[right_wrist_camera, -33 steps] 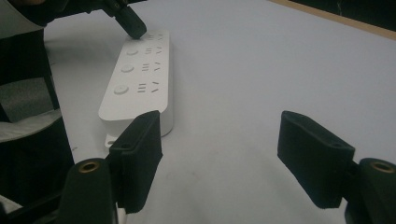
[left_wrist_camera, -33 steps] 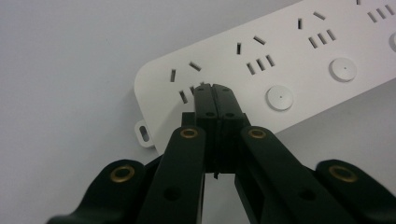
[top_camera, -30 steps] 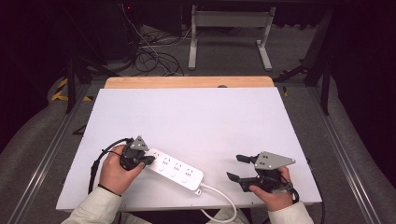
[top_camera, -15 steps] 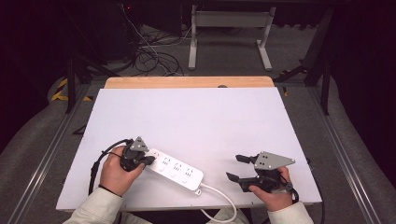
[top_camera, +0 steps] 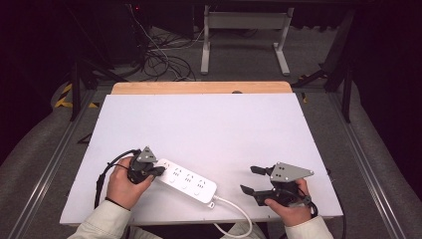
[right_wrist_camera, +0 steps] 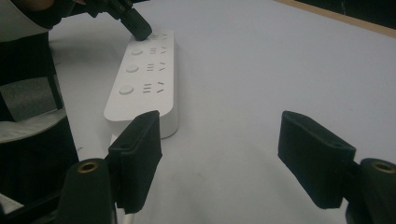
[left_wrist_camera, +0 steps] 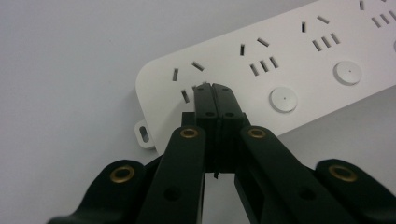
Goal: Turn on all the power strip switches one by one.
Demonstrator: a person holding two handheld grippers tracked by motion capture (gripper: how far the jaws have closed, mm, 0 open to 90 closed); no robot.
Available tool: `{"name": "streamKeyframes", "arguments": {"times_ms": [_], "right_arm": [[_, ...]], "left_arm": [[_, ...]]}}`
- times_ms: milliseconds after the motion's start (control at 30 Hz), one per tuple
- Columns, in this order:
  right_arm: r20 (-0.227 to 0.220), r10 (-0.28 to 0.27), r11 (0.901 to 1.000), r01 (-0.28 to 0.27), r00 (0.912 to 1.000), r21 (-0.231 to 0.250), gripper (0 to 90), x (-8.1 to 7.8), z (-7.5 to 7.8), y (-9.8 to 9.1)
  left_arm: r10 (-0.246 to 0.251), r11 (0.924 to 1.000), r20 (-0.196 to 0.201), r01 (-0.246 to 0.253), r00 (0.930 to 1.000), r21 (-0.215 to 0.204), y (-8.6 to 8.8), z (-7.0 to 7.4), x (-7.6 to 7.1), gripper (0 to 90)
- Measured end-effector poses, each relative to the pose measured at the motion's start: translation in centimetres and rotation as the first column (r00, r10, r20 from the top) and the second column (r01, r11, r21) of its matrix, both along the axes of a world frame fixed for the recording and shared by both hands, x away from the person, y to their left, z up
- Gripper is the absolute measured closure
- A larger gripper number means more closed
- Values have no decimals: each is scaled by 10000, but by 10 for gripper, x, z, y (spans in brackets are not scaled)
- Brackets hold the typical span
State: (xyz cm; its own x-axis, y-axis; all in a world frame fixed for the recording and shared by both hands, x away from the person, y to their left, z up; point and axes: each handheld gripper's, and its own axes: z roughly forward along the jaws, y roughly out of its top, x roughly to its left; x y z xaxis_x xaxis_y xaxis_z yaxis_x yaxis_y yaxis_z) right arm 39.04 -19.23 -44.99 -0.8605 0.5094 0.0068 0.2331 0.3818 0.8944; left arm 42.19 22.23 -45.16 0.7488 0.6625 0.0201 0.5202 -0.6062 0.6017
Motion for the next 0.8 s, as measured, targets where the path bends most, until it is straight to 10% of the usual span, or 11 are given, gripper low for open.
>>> {"name": "streamKeyframes", "arguments": {"times_ms": [133,633,800], "right_arm": [[54,-66,10000,66,10000,43,304,1,0,-2],[1,-91,10000,91,10000,-25,303,2,-1,-2],[-4,-92,9999,92,10000,-51,303,2,-1,-1]], "left_arm": [[42,9967,342,-14,9994,-817,8,16,-6,900],[-283,9940,631,348,9976,-1041,3,33,-15,900],[-1111,9893,789,1178,9907,-860,-19,40,-23,899]]}}
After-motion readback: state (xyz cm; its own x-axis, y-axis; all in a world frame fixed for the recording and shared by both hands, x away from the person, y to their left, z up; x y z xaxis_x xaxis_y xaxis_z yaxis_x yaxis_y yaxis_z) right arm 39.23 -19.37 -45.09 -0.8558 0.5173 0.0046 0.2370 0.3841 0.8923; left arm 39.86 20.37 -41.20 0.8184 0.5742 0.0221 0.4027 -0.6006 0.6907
